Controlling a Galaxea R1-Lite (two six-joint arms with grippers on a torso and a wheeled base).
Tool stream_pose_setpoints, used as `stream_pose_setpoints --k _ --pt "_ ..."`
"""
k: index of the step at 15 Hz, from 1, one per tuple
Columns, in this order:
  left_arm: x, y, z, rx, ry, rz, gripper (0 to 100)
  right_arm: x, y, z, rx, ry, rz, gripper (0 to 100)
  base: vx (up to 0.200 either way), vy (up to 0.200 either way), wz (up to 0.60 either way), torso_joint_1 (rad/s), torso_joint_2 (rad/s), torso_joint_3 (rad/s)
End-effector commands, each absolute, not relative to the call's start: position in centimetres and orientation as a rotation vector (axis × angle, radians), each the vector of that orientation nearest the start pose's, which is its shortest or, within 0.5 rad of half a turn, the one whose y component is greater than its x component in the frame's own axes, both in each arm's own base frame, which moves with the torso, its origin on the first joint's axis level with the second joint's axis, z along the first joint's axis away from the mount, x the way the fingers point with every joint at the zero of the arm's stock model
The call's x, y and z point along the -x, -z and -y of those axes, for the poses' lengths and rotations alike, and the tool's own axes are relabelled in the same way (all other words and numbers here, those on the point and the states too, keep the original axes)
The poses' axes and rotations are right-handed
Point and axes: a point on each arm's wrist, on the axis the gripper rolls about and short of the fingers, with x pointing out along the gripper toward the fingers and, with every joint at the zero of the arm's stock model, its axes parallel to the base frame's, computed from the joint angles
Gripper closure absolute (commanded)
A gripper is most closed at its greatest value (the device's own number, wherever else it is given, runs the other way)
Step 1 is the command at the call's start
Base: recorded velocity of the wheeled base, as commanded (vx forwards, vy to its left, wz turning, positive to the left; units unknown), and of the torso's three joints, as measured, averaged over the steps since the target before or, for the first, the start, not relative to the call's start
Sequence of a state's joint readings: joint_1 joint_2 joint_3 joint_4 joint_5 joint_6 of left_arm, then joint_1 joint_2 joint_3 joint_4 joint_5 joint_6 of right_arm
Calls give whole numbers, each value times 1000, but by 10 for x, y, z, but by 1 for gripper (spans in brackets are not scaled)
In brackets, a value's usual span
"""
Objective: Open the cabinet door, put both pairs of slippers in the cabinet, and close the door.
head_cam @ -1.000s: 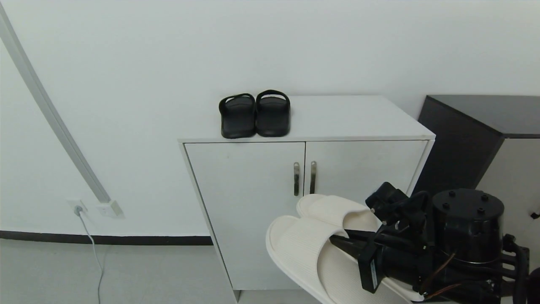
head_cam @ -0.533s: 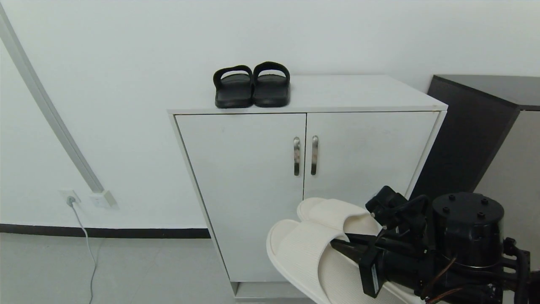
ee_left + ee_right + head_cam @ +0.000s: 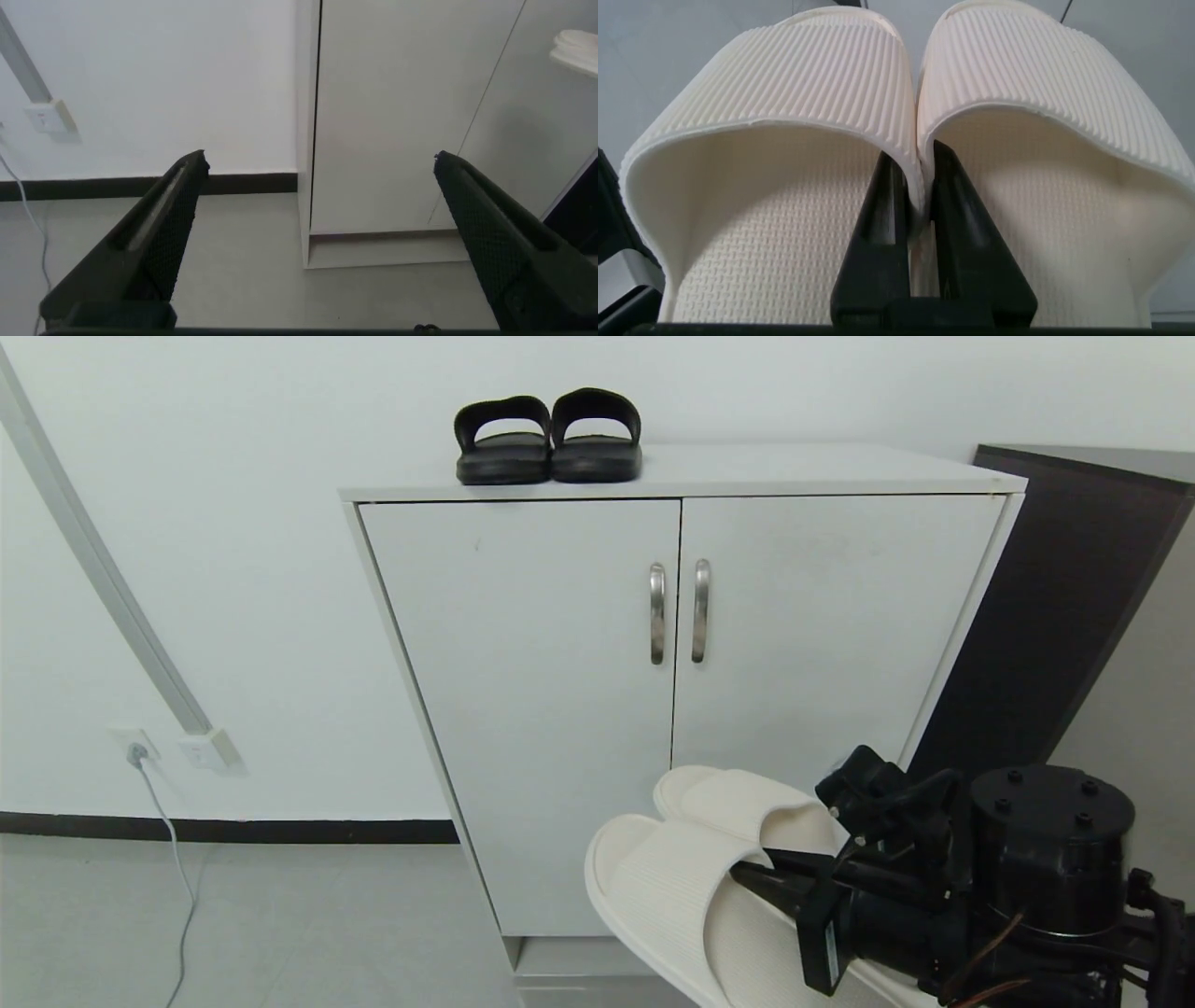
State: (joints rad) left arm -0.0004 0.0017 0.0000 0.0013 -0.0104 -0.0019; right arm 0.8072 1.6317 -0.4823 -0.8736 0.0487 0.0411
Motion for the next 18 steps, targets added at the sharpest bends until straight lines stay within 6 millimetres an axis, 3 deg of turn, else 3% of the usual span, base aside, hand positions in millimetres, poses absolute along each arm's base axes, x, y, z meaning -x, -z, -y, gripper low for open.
stream_pose_setpoints --k 1,9,11,12,13,18 --pt "23 -76 0 3 11 -2 0 -177 -139 -187 73 -845 -298 100 0 0 0 -2 315 300" --pt "23 -79 0 -54 18 10 0 -177 -137 -186 78 -842 -301 100 0 0 0 1 41 39" --pt "28 -137 1 87 78 92 0 -177 -138 -185 75 -841 -299 100 0 0 0 0 0 0" --pt "25 -150 1 106 86 83 0 -177 -138 -186 77 -842 -300 100 0 0 0 0 0 0" --pt "7 -158 1 88 96 -13 0 -177 -138 -186 77 -844 -300 100 0 0 0 0 0 0" --pt "-33 -171 9 100 391 -118 0 -175 -137 -185 79 -843 -302 100 0 0 0 0 0 0"
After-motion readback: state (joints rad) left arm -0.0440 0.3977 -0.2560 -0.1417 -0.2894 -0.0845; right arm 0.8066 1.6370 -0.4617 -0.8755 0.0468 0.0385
